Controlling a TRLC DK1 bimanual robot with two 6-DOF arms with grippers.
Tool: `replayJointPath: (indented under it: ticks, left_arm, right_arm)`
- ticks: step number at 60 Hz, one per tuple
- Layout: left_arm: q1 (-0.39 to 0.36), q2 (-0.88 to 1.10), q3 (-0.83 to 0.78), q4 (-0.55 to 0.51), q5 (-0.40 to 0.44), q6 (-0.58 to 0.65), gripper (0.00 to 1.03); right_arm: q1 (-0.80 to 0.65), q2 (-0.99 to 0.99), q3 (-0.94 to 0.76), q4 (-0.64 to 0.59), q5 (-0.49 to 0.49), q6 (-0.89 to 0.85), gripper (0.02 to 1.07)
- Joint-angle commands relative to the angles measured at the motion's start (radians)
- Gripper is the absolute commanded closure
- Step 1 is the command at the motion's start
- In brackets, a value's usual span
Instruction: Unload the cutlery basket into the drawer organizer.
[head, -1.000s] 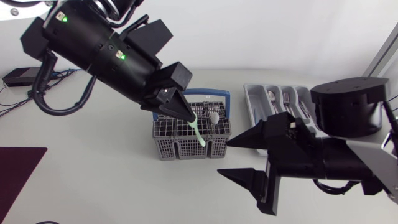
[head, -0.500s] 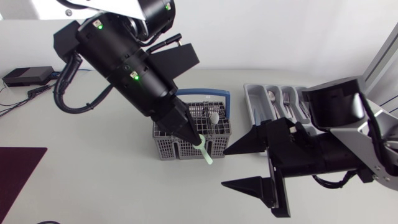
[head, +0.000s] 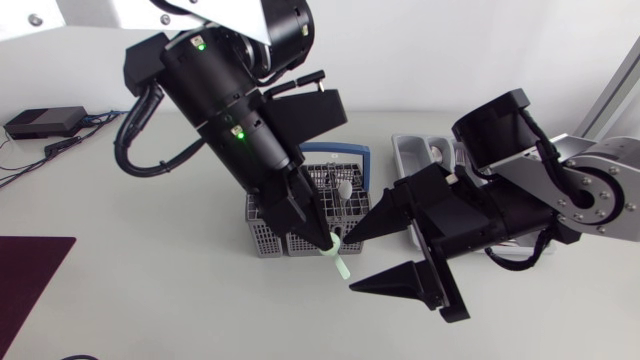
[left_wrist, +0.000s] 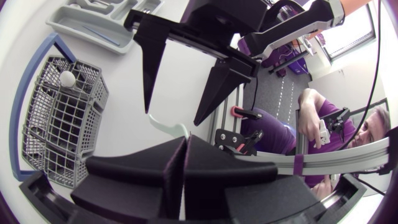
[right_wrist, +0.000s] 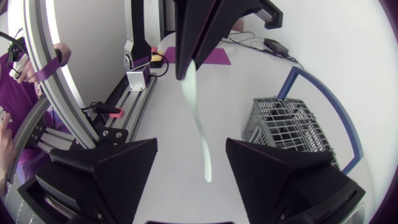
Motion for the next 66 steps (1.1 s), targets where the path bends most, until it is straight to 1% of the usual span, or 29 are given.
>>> replayJointPath:
  ticks: [1,10,13,20,25,29,34,36,41,44,46,59,63,64,65,66]
  left_arm:
    - [-0.013,0.026,0.045,-0.025,0.017,0.032,0.92]
    - [-0.025,0.039,0.065,-0.028,0.015,0.031,0.92]
    - [-0.027,0.045,0.070,-0.028,0.017,0.031,0.92]
    - [-0.030,0.052,0.070,-0.030,0.017,0.029,0.92]
    - [-0.030,0.058,0.073,-0.030,0.017,0.029,0.92]
    - [-0.028,0.063,0.076,-0.030,0.017,0.026,0.92]
    - [-0.030,0.065,0.076,-0.030,0.017,0.026,0.92]
    - [-0.030,0.069,0.077,-0.030,0.018,0.025,0.92]
    - [-0.033,0.071,0.080,-0.030,0.018,0.022,0.92]
    - [-0.039,0.071,0.080,-0.028,0.018,0.020,0.92]
    - [-0.044,0.071,0.082,-0.028,0.018,0.017,0.92]
    - [-0.044,0.078,0.110,-0.028,0.018,-0.003,0.92]
    - [-0.037,0.086,0.128,-0.025,0.018,-0.011,0.88]
    - [-0.031,0.092,0.140,-0.025,0.018,-0.017,0.84]
    - [-0.028,0.094,0.143,-0.025,0.018,-0.020,0.83]
    - [-0.021,0.098,0.159,-0.023,0.020,-0.035,0.73]
  right_arm:
    - [0.009,0.012,0.023,-0.026,-0.014,-0.071,0.43]
    - [0.013,0.020,0.034,-0.026,-0.014,-0.107,0.63]
    - [0.015,0.025,0.037,-0.026,-0.014,-0.116,0.65]
    - [0.015,0.038,0.047,-0.036,-0.015,-0.137,0.66]
    - [0.015,0.042,0.055,-0.050,-0.015,-0.153,0.72]
    - [0.016,0.042,0.058,-0.058,-0.015,-0.160,0.79]
    - [0.016,0.040,0.058,-0.070,-0.015,-0.173,0.82]
    - [0.015,0.042,0.058,-0.081,-0.015,-0.185,0.88]
    - [0.015,0.040,0.057,-0.092,-0.015,-0.196,0.97]
    - [0.015,0.040,0.055,-0.099,-0.015,-0.205,0.98]
    - [0.015,0.040,0.054,-0.105,-0.017,-0.213,1.01]
    - [0.016,0.031,0.043,-0.116,-0.017,-0.209,1.01]
    - [0.016,0.029,0.043,-0.122,-0.015,-0.208,1.01]
    - [0.016,0.031,0.044,-0.127,-0.015,-0.208,1.01]
    - [0.016,0.031,0.044,-0.130,-0.015,-0.208,1.01]
    - [0.016,0.029,0.044,-0.133,-0.015,-0.208,1.01]
